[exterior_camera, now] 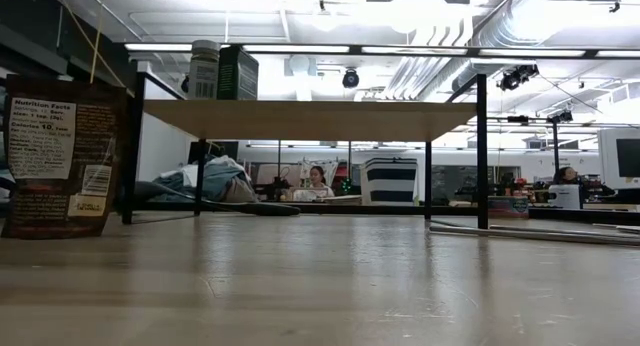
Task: Shelf spices
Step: Put the red seasoning can on the shelf
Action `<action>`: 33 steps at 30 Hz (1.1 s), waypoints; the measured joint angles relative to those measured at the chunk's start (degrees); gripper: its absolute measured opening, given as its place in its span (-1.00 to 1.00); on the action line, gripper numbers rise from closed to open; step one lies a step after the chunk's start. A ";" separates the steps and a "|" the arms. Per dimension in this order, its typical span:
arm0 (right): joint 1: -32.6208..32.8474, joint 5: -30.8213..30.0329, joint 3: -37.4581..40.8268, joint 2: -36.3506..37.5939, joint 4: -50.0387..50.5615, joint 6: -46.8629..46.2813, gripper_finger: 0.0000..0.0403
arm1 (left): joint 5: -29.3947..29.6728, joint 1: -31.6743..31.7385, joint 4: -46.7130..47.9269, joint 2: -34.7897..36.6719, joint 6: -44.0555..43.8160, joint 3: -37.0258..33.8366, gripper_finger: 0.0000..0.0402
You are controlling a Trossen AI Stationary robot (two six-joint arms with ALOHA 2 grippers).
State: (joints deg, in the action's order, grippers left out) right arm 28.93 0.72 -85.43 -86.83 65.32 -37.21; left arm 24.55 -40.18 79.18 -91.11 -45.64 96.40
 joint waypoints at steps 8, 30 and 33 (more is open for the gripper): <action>0.56 1.39 0.00 0.00 0.02 -0.24 0.16 | -0.58 2.06 -0.60 0.00 2.84 0.00 0.02; 8.05 -2.34 0.00 0.00 1.74 -7.94 0.16 | -6.03 6.29 -2.80 0.02 10.38 0.00 0.02; 8.04 -2.43 0.00 0.00 1.73 -7.85 0.16 | -6.03 6.53 -2.78 0.02 10.41 0.00 0.02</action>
State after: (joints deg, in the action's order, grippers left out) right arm 36.97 -1.72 -85.43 -86.83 67.05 -45.06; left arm 18.52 -33.65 76.40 -91.09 -35.24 96.40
